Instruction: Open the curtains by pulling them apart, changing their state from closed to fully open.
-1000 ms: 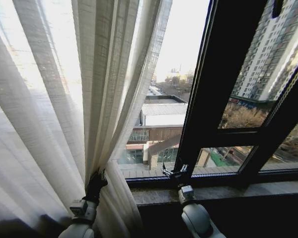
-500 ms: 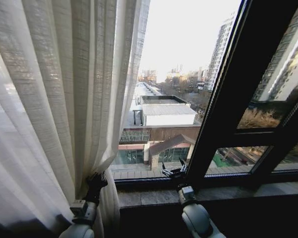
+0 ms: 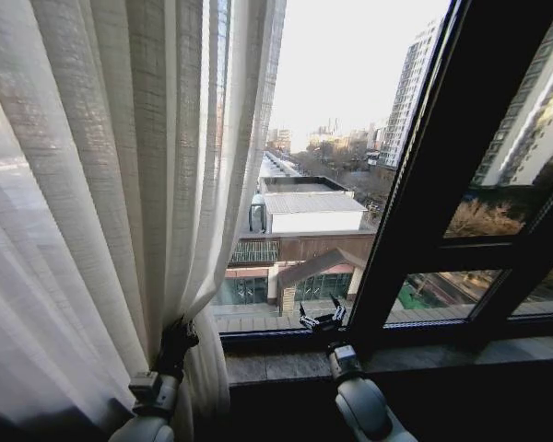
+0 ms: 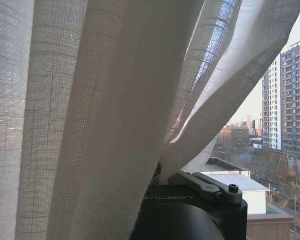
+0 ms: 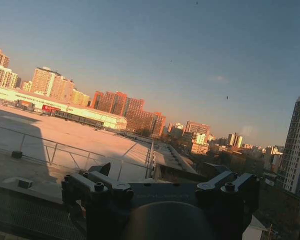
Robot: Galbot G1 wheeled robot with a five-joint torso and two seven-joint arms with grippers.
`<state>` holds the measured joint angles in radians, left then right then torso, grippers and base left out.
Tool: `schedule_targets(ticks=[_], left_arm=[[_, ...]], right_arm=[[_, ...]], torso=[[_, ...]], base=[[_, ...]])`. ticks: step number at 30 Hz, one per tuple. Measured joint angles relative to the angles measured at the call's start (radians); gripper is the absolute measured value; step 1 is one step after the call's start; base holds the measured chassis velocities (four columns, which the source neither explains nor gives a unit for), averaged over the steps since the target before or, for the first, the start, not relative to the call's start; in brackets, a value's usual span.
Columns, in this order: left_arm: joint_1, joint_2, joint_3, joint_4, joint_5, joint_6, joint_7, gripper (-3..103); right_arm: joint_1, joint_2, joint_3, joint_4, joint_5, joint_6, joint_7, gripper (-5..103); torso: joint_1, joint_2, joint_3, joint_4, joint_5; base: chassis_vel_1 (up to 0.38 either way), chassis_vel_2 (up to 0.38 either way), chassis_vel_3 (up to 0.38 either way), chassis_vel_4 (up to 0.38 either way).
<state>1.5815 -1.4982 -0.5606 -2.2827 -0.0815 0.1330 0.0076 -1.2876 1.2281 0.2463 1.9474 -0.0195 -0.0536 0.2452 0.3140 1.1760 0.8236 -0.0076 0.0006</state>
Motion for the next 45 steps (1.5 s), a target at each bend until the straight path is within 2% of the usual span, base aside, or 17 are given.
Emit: schedule_targets(ticks=[5, 14, 30, 36, 44, 45], left_arm=[[0.0, -0.002, -0.002, 0.002, 0.0, -0.001, 0.0, 0], [-0.003, -0.005, 0.0, 0.003, 0.0, -0.001, 0.0, 0], [-0.003, -0.009, -0.004, 0.003, 0.0, -0.007, 0.0, 0], [-0.003, -0.012, -0.011, 0.003, -0.002, -0.007, -0.001, 0], [-0.016, -0.007, -0.097, 0.006, -0.056, -0.006, -0.018, 0], [-0.028, 0.0, -0.177, 0.012, -0.099, -0.004, -0.025, 0]], right_arm=[[0.001, 0.0, -0.001, -0.003, -0.004, 0.0, 0.0, 100], [-0.002, -0.001, 0.003, -0.005, -0.006, -0.001, 0.0, 100], [-0.002, 0.001, 0.002, -0.004, 0.0, 0.009, 0.001, 100], [-0.002, 0.002, 0.002, -0.005, 0.001, 0.011, 0.001, 100], [0.0, 0.0, 0.003, -0.008, 0.001, 0.013, 0.0, 100], [0.001, 0.0, 0.003, -0.01, 0.001, 0.015, 0.0, 100]], torso=[[0.0, 0.0, 0.0, 0.0003, -0.0012], [0.0, 0.0, 0.0, -0.0002, 0.0003], [0.0, 0.0, 0.0, 0.0003, -0.0012], [0.0, 0.0, 0.0, 0.0, -0.0006], [0.0, 0.0, 0.0, -0.0004, -0.0003], [0.0, 0.0, 0.0, -0.0001, -0.0003]], base=[[0.109, 0.134, -0.117, -0.114], [0.022, 0.021, -0.02, -0.03], [0.103, 0.102, -0.097, -0.091], [0.042, 0.03, -0.047, -0.046], [0.0, 0.0, 0.0, 0.0], [0.0, 0.0, 0.0, 0.0]])
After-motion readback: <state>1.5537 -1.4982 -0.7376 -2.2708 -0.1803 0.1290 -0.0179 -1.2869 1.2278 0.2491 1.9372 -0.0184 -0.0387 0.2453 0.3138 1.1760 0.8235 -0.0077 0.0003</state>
